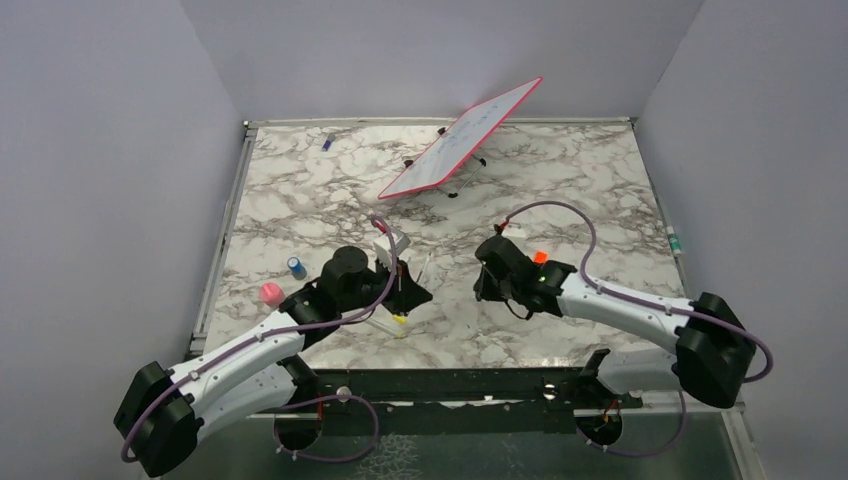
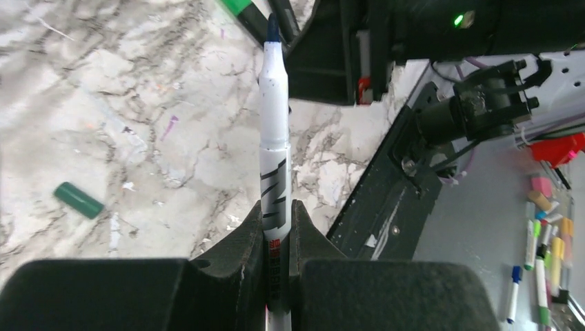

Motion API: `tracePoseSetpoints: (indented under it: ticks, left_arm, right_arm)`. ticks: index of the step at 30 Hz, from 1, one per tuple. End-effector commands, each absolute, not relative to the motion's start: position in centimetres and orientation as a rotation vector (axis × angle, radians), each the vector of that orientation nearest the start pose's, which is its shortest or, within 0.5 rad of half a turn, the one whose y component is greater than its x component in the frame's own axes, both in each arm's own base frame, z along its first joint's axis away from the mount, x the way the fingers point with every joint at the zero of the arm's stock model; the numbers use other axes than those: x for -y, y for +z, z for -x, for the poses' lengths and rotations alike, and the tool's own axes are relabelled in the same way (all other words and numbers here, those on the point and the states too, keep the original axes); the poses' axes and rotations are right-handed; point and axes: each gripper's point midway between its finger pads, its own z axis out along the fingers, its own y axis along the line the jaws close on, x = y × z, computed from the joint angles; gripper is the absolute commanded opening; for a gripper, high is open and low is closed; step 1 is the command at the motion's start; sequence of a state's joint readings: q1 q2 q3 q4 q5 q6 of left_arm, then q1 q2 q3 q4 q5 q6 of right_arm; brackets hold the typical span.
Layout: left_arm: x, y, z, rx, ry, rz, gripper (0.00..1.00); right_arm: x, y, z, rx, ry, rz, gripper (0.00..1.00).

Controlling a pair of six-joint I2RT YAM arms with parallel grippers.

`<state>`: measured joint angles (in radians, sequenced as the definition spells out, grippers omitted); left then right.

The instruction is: Insert the pens into the pen caps

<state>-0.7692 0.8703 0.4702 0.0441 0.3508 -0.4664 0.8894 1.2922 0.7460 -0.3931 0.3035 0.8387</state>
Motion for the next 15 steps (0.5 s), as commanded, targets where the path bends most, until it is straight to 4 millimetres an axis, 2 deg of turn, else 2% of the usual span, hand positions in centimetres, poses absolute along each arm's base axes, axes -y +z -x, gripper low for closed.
tracePoseSetpoints:
  ticks: [1,9,15]
  left_arm:
    - [28.8,17.3,-14.7,-1.942,-1.308,-0.632,0.00]
    - [30.6,19.6,-13.4,-1.816,-1.381,-0.744,0.00]
    - [31.4,19.9,-13.2,-1.796,-1.394,-0.801,0.00]
  right_arm:
    - [-23.7,12.5,-23.7,-2.268,0.518,-0.155,0.11]
    - [-24.7,24.1,-23.8,-1.950,0.844,-0.176,0.12]
    - [-24.7,29.4,-23.5,-1.769,1.001,-0.201,0.11]
